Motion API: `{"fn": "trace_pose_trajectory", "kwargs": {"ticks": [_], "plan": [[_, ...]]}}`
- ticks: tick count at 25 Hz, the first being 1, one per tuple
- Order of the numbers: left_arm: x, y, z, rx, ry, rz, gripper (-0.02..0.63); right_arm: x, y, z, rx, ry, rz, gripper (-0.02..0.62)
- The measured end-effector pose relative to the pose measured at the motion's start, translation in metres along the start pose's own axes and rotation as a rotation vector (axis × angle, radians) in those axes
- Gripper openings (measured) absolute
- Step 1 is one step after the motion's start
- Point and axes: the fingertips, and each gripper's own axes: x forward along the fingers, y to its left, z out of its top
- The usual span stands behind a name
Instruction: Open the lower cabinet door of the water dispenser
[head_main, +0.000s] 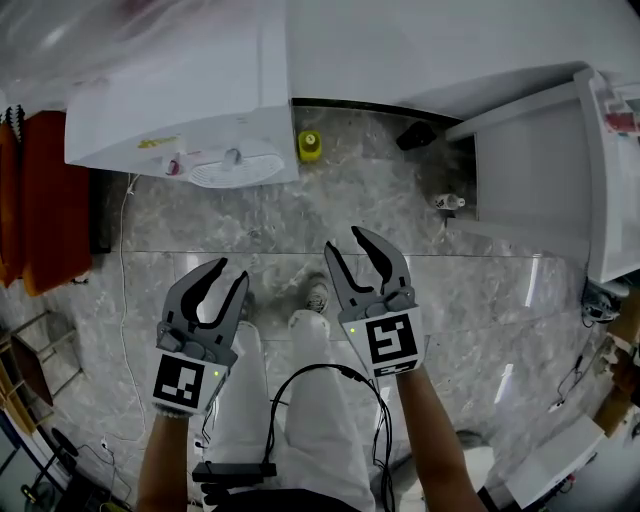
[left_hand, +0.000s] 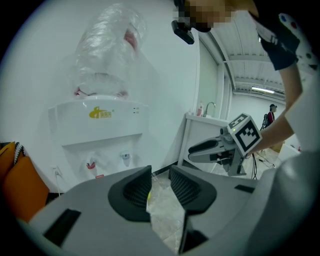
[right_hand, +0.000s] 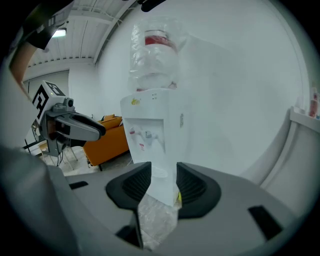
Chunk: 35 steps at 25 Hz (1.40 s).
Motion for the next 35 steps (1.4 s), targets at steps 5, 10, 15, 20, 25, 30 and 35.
{"fn": "trace_pose_trajectory", "kwargs": {"ticks": [5, 10, 15, 20, 25, 30, 35], "plan": [[0.021, -0.002, -0.019, -0.003, 0.009, -0.009, 0.12, 0.016, -0.007, -0.026, 0.007, 0.017, 0.006, 0.146], [0.043, -0.004, -0.036, 0.001, 0.013, -0.016, 0.12, 0.037, -0.013, -0.056, 0.002, 0.032, 0.024, 0.153], [0.061, -0.001, -0.054, -0.017, 0.025, 0.001, 0.12, 0.059, -0.022, -0.082, -0.016, 0.051, 0.04, 0.155], [0.078, 0.001, -0.066, -0.031, 0.03, 0.003, 0.12, 0.084, -0.027, -0.098, -0.05, 0.065, 0.069, 0.156], [0.093, 0.007, -0.076, -0.028, 0.03, 0.01, 0.12, 0.111, -0.025, -0.111, -0.073, 0.063, 0.108, 0.16], [0.106, 0.019, -0.09, 0.012, 0.043, 0.024, 0.12, 0.141, -0.025, -0.127, -0.083, 0.063, 0.135, 0.163], [0.117, 0.029, -0.107, 0.005, 0.069, 0.049, 0.12, 0.167, -0.034, -0.148, -0.077, 0.093, 0.127, 0.164]]}}
